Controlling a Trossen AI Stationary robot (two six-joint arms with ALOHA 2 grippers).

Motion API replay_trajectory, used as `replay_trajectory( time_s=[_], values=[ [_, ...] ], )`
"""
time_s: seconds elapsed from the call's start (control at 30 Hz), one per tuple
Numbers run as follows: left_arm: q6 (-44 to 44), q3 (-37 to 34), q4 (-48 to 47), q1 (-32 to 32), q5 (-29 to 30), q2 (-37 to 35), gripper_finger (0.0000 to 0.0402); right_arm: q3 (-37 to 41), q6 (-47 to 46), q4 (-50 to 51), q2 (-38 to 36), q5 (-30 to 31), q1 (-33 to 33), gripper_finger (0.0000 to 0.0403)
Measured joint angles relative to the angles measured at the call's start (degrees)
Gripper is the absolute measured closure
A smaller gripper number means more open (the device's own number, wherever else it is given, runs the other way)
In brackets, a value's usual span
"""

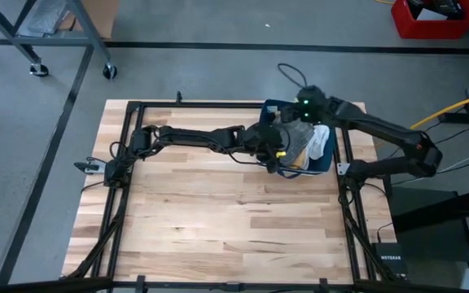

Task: Fold towel
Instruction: Put the stacked and folded towels into the blue laundry bin

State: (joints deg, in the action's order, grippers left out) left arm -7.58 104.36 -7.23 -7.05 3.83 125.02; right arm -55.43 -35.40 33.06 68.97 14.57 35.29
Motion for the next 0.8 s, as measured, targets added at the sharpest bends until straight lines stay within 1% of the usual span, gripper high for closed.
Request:
replay_trajectory(
  time_s=[0.1,0.17,0.27,0.3,0.37,0.47,0.63,0.8],
  values=[
    [-1.1,0.2,1.8,0.3,-0.1,-0.2,0.0288,-1.5,0.1,2.0,-3.2,-3.8,0.0,0.0173],
    [-2.4,0.1,1.7,0.8,-0.1,0.0,0.0288,-1.6,-0.1,3.8,-4.8,-8.1,0.0,0.0173],
    [-3.5,0.1,1.7,1.6,-0.2,-0.1,0.0288,-1.6,-0.2,8.2,-5.8,-14.2,-0.1,0.0173],
    [-3.8,0.1,0.9,1.9,-0.3,-0.6,0.0288,-1.6,-0.2,10.2,-5.9,-14.8,-0.6,0.0173],
    [-4.0,0.1,0.7,2.4,-0.5,-1.3,0.0288,-1.5,-0.1,13.0,-5.3,-14.4,-2.1,0.0173],
    [-4.0,0.1,-2.2,3.2,-0.8,-3.7,0.0288,0.6,-0.1,14.4,-4.9,-12.3,-4.9,0.0173],
    [-2.4,0.2,-6.6,4.3,-0.7,-7.8,0.0288,6.3,-1.9,10.1,-3.4,-12.1,-10.0,0.0173],
    [-0.9,0.3,-7.4,5.5,-0.6,-10.5,0.0288,12.4,-5.2,3.0,-2.6,-10.9,-13.8,0.0173]
  ],
)
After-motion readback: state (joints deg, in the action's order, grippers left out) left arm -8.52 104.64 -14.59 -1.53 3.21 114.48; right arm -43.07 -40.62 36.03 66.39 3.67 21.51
